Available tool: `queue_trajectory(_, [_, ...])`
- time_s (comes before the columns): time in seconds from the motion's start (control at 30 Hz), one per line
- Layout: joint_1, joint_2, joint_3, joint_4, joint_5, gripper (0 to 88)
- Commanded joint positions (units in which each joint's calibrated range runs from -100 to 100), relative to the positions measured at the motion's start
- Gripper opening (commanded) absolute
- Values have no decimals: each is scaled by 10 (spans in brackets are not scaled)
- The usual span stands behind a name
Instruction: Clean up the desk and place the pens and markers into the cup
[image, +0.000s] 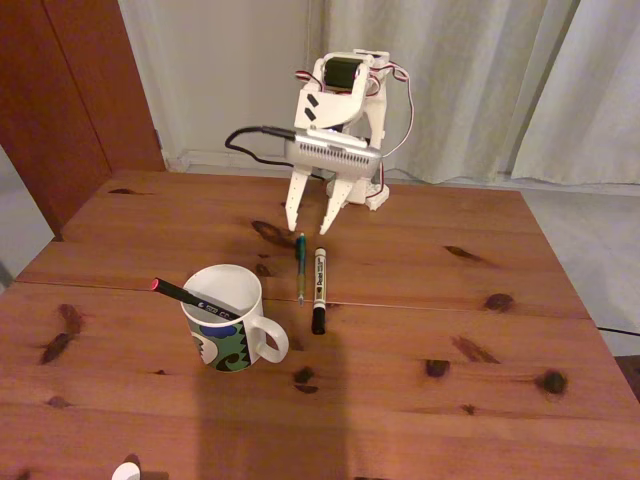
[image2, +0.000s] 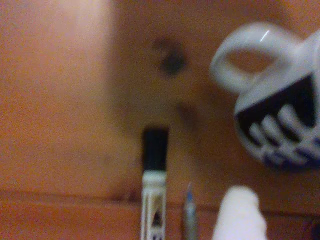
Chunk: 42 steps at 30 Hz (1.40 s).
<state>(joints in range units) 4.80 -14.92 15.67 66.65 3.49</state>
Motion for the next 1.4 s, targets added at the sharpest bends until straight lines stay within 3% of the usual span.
queue_trajectory(0.0, [-6,-32,-16,60,19,158])
queue_trajectory(0.63, [18,132,24,63,54,158])
queue_trajectory(1.37, [43,200,125,-116,74,158])
